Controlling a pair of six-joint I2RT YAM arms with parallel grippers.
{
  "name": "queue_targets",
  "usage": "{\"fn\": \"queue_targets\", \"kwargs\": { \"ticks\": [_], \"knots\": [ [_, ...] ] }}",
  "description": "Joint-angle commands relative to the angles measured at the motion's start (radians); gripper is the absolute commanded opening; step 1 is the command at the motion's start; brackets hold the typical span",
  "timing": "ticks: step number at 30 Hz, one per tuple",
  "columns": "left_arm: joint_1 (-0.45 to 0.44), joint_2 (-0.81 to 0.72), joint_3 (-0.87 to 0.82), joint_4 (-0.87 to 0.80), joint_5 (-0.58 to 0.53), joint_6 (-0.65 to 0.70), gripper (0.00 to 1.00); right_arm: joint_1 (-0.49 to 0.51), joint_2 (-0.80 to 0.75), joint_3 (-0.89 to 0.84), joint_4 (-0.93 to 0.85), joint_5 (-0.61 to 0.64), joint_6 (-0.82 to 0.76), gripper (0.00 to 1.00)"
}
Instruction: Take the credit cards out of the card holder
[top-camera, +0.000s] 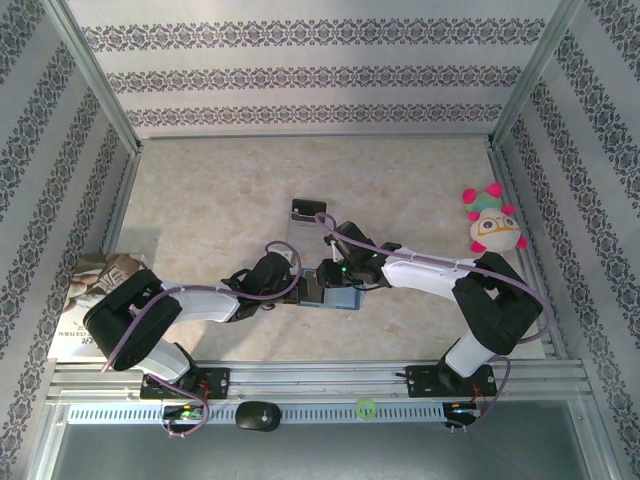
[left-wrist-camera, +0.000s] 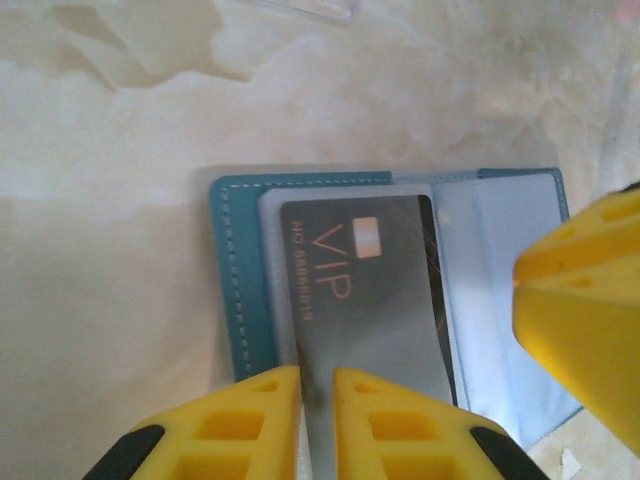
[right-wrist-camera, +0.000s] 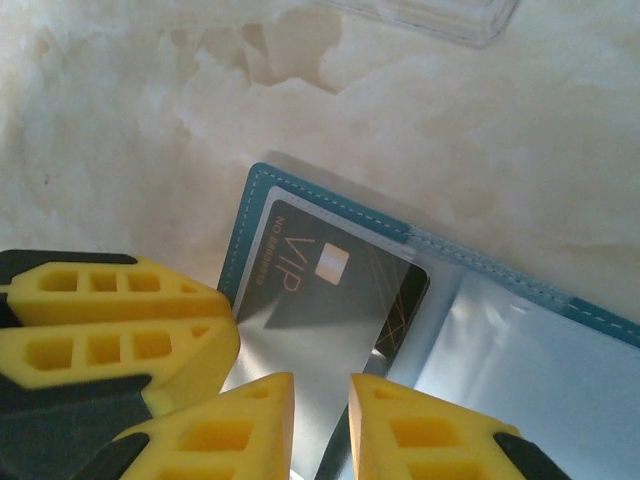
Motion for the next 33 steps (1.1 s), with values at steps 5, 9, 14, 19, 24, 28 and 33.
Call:
{"fn": "queue_targets", "kwargs": {
  "ticks": [5,9,14,19,24,28,33],
  "knots": [
    [0.011,-0.022,0.004,-0.01,-0.021,0.01,0.11,-0.011,0.025,-0.044,0.036,-0.026,0.073,0.22],
    [0.01,0.001,0.017,-0.072,-0.03,0.004,0.07,-0.011,0.036,-0.052,0.04,-0.01,0.088,0.24],
    [0.014,0.041,0.011,-0.126,-0.016,-0.027,0.03,-0.023,0.023,-0.059,0.032,-0.002,0.089,0.25],
    [0.023,0.099,-0.023,-0.078,0.053,-0.066,0.01,-0.026,0.037,-0.059,0.068,-0.047,0.082,0.23],
    [0.025,0.103,-0.025,-0.077,0.064,-0.072,0.0,-0.031,0.042,-0.062,0.088,-0.054,0.092,0.21],
    [0.03,0.097,-0.034,-0.077,0.072,-0.077,0.0,-0.041,0.034,-0.073,0.088,-0.045,0.104,0.17],
    [0.033,0.099,-0.048,-0.056,0.081,-0.086,0.0,-0.052,0.009,-0.105,0.116,-0.053,0.119,0.16]
  ]
}}
